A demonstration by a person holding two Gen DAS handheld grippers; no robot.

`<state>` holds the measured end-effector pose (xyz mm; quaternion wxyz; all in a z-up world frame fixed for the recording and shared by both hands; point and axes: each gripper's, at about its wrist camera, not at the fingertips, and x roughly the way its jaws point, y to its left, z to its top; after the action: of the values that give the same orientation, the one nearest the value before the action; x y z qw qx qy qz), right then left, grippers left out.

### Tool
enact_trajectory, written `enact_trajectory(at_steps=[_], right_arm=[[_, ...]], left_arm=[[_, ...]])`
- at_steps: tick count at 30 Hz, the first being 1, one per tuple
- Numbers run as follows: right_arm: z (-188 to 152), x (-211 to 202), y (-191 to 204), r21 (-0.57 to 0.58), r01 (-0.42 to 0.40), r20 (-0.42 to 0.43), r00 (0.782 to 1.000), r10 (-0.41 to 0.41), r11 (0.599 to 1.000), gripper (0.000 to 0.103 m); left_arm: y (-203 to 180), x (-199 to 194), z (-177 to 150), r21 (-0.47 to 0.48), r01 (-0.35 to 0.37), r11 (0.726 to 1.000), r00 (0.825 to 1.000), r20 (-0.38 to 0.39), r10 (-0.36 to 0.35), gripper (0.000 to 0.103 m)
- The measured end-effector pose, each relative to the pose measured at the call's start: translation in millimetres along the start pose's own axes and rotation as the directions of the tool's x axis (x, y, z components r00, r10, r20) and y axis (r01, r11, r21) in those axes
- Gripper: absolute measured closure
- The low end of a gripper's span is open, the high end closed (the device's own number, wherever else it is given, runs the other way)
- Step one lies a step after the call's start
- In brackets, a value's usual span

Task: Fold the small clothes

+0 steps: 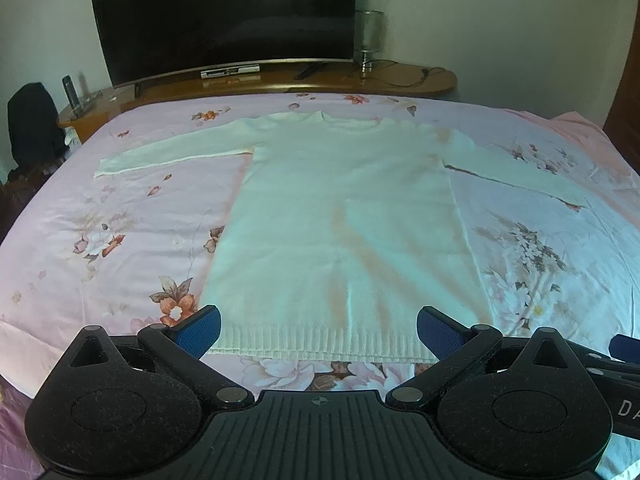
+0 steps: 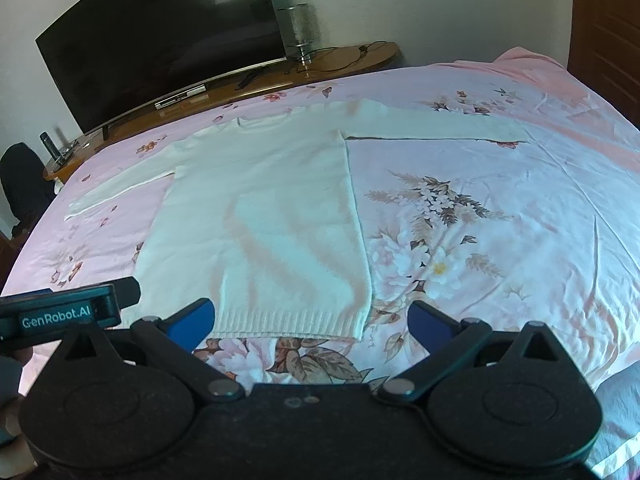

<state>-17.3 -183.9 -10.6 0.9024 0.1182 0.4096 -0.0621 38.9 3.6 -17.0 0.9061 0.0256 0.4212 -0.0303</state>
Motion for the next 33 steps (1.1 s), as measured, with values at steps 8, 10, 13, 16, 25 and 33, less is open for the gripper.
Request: enact_trajectory(at_steps=[8,10,13,16,25,33], right_arm=[[15,13,-6,-0.010,0.041,0.037,0.998,-0.040,0.999,0.000],[21,18,-8,-0.007,0.050,0.046,0.998,-0.050,0.999,0.000],[30,28,-14,0.005,0.050,0.059,0.997,-0.050,0.999,0.000],[40,37,-19,0.013,0.051,0.079,0.996,-0.052,0.999,0.000],[71,82,-32,0.004,0.094,0.103,0.990,-0.094,0.996,0.000],[101,152,-62,0.091,0.136,0.043,0.989,-0.140,0.987,0.014]], left_arm=[[5,24,19,-0.014,-0.026,1.000,1.000,-0.002,0.026,0.000],[7,32,27,-0.018,-0.037,0.999,0.999,-0.005,0.037,0.000],[11,44,38,-0.021,-0.052,0.998,0.999,-0.003,0.052,0.000],[12,57,50,-0.019,-0.061,0.998,0.998,-0.003,0.061,0.000],[18,104,85,-0.001,-0.072,0.997,0.997,-0.014,0.072,0.000],[30,169,123,-0.032,-0.013,0.999,0.999,-0.032,0.012,0.000]])
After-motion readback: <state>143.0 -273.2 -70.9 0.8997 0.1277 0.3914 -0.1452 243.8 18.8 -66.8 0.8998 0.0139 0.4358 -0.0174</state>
